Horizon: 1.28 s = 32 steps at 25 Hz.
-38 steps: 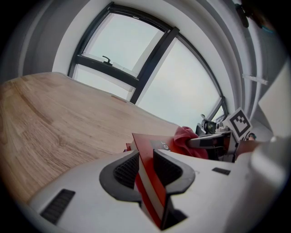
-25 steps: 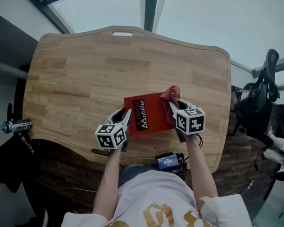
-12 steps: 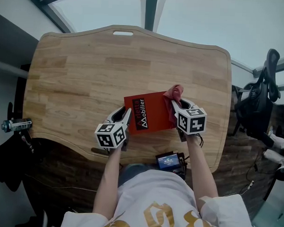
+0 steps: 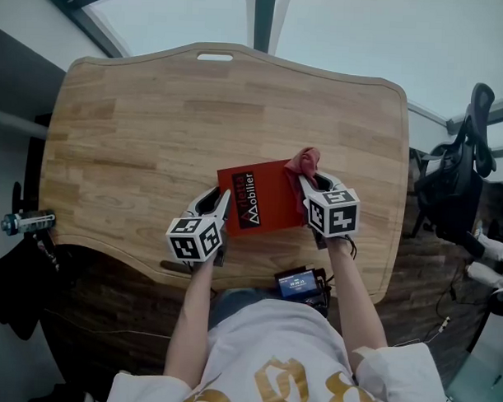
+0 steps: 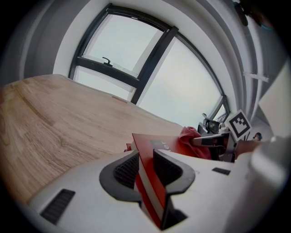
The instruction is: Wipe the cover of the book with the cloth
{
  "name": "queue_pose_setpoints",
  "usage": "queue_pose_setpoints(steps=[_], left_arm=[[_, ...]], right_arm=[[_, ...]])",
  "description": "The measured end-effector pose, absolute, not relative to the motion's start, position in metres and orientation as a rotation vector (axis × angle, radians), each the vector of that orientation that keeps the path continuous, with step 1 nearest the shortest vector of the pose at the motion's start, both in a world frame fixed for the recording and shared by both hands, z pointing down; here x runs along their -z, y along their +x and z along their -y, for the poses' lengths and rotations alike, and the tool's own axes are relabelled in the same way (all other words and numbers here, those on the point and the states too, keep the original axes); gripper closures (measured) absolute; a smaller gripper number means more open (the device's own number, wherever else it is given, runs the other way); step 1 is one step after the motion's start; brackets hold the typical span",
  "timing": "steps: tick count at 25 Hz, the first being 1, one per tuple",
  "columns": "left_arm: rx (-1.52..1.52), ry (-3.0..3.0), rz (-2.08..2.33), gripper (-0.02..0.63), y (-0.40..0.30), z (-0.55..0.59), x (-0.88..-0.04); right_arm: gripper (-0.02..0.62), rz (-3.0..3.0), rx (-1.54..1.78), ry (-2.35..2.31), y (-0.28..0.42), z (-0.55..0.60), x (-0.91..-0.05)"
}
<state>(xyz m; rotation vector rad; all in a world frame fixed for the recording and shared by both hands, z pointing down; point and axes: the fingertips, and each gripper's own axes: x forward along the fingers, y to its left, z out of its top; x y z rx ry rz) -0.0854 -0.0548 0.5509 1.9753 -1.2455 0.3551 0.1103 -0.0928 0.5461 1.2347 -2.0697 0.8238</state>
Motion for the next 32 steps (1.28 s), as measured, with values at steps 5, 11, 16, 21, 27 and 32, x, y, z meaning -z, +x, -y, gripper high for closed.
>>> queue_pose_setpoints(steps=[5, 11, 16, 21, 27, 32], left_arm=[[-0.363, 1.971, 1.250, 0.502, -0.085, 0.055, -0.551], [-0.372, 1.970, 1.238, 0.502, -0.084, 0.055, -0.551], [-0.371, 1.969, 1.237, 0.502, -0.085, 0.056, -0.551], [-0.375, 1.964, 1.234, 0.502, -0.085, 0.055, -0.552], [-0.377, 1.959, 1.233, 0.502, -0.084, 0.055, -0.551], [-0.381, 1.957, 1.230, 0.502, -0.083, 0.056, -0.551]], right_arm=[[0.526, 2.086, -0.801, 1.196, 0.094, 0.091, -0.547], [0.526, 2.107, -0.783, 1.150, 0.074, 0.090, -0.546], [0.526, 2.127, -0.762, 1.109, 0.058, 0.089, -0.546], [0.526, 2.146, -0.749, 1.072, 0.042, 0.086, -0.547], [0.526, 2.165, -0.731, 1.039, 0.030, 0.084, -0.546], [0.526, 2.175, -0.733, 1.021, 0.021, 0.083, -0.545]])
